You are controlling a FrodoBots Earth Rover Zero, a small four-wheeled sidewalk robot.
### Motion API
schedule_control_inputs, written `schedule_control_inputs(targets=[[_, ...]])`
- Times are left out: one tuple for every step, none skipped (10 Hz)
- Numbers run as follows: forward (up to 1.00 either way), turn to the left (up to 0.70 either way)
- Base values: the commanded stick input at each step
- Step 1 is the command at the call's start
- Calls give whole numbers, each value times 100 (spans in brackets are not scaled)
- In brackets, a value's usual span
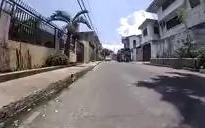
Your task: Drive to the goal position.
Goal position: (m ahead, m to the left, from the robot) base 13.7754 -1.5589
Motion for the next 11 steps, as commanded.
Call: schedule_control_inputs(targets=[[100,0],[100,0],[100,0],[100,0],[100,0],[100,0],[100,0],[100,0],[100,0],[100,0],[100,0]])
